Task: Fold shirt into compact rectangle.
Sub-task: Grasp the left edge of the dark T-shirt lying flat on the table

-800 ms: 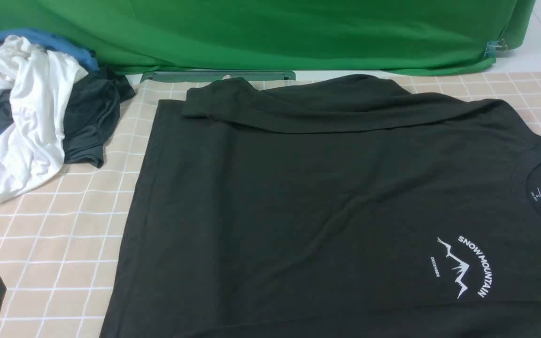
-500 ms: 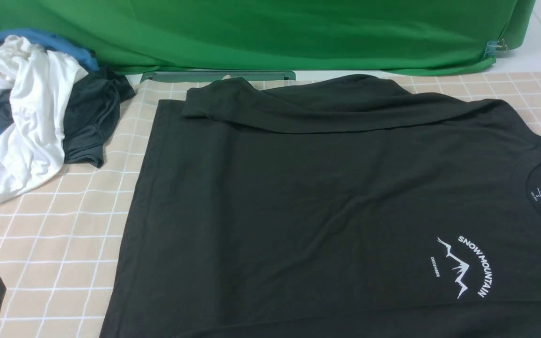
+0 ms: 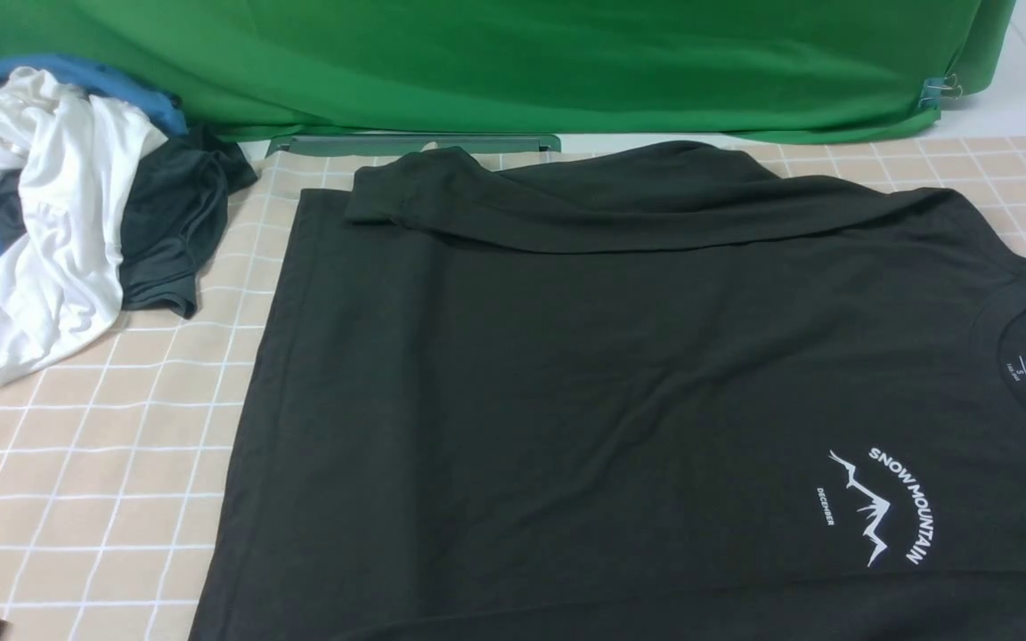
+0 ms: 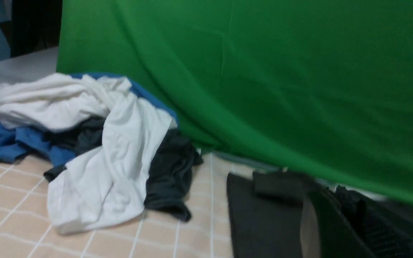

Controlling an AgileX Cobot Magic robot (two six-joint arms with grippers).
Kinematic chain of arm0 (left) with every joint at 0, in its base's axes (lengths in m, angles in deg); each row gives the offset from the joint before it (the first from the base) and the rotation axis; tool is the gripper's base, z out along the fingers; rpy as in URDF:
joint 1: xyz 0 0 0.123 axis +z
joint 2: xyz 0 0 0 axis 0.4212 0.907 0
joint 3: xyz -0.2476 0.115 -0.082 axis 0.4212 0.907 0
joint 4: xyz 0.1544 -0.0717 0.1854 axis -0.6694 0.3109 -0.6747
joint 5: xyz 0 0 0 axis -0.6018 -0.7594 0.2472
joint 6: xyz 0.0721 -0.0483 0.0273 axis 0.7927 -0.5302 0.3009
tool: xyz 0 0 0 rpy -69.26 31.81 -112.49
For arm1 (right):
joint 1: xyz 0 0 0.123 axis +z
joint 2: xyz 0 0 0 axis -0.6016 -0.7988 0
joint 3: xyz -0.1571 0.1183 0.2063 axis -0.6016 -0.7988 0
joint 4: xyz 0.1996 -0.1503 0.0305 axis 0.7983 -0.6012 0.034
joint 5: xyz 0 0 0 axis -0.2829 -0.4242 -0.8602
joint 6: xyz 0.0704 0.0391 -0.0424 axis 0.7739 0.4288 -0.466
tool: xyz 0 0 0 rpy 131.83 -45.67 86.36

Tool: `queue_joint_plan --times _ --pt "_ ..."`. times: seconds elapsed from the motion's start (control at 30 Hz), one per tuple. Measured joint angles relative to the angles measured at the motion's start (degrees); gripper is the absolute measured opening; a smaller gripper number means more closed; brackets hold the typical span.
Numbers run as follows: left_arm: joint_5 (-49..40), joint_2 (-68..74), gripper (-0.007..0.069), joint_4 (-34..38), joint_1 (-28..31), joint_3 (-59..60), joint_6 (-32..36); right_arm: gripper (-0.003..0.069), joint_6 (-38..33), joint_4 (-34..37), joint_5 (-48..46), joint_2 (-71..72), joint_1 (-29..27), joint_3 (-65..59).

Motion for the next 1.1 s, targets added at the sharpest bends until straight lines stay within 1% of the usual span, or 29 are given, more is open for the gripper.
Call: queue_joint_plan --times 0.1,0.17,0.3,0.33,0.4,0.43,0.5,0.57,0.6,0.63,0.67,0.7,0.73,0.77,0.87,0.93,0.97,1.0,1.03,1.07,1.1 --pt "7.2 0.0 0.0022 2.7 0.0 0.0 -0.9 0.0247 0.0 0.0 0.0 0.0 0.0 0.0" --pt "11.1 0.0 0.0022 3.1 0.0 0.0 -3.2 0.0247 0.0 0.0 0.0 0.0 0.0 0.0" --pt "22.4 0.0 0.0022 3.2 0.0 0.0 -11.1 0.0247 0.2 0.1 1.6 0.0 0.0 0.0" --pt "25.0 0.0 0.0022 2.6 0.0 0.0 -13.3 0.0247 0.8 0.4 3.2 0.0 0.0 0.0" --pt "26.3 0.1 0.0022 0.1 0.0 -0.8 -18.5 0.0247 3.6 1.3 8.8 0.0 0.1 0.0" --pt "24.2 0.6 0.0022 -2.4 0.0 -2.9 -22.0 0.0247 7.9 2.0 13.1 0.0 0.1 0.0" --pt "16.2 3.0 0.0022 -8.1 0.0 -10.1 -27.3 0.0247 17.1 2.9 20.8 0.0 0.1 0.0" --pt "9.0 5.3 0.0022 -12.1 0.0 -14.7 -29.0 0.0247 21.8 3.1 23.7 0.0 0.1 0.0" --pt "3.3 8.2 0.0022 -14.7 0.0 -19.5 -29.8 0.0247 24.8 3.3 26.1 0.0 0.1 0.0" --pt "-3.8 11.7 0.0022 -16.1 0.0 -24.4 -29.6 0.0247 25.6 3.4 26.9 0.0 0.1 0.0" --pt "-8.6 14.4 0.0022 -16.7 0.0 -27.6 -28.4 0.0247 25.6 3.4 27.2 0.0 0.1 0.0" --pt "-21.7 21.7 0.0022 -16.4 0.0 -35.4 -22.1 0.0247 25.3 3.4 27.4 0.0 0.1 0.0" --pt "-28.5 24.8 0.0022 -15.9 0.0 -38.2 -19.0 0.0247 25.4 3.4 27.7 0.0 0.1 0.0" --pt "-34.9 28.6 0.0022 -14.9 0.0 -41.2 -15.1 0.0247 25.9 3.4 28.2 0.0 0.1 0.0" --pt "-48.9 39.3 0.0022 -10.2 0.0 -46.6 -5.1 0.0244 29.0 3.4 29.8 0.0 0.1 0.0" --pt "-54.3 43.9 0.0022 -7.5 0.0 -47.1 -1.6 0.0223 31.9 3.5 27.0 0.0 0.1 1.3" --pt "-57.8 48.0 0.0022 -5.7 0.0 -46.8 1.0 0.0185 33.0 3.6 23.3 -0.4 0.1 3.9" --pt "-60.0 50.2 0.0021 -4.2 0.0 -46.4 2.1 0.0140 33.1 3.6 18.5 -1.3 0.1 7.1" --pt "-61.5 52.8 0.0018 -3.0 -0.2 -45.6 3.5 0.0092 32.1 3.7 13.1 -3.0 0.1 11.5" --pt "-61.7 53.8 0.0017 -2.9 -0.4 -45.2 3.8 0.0078 31.3 3.7 10.9 -3.0 0.1 11.5" --pt "-62.6 57.1 0.0015 -2.4 -2.0 -43.7 4.8 0.0046 27.2 3.8 2.2 -7.1 0.2 18.7"
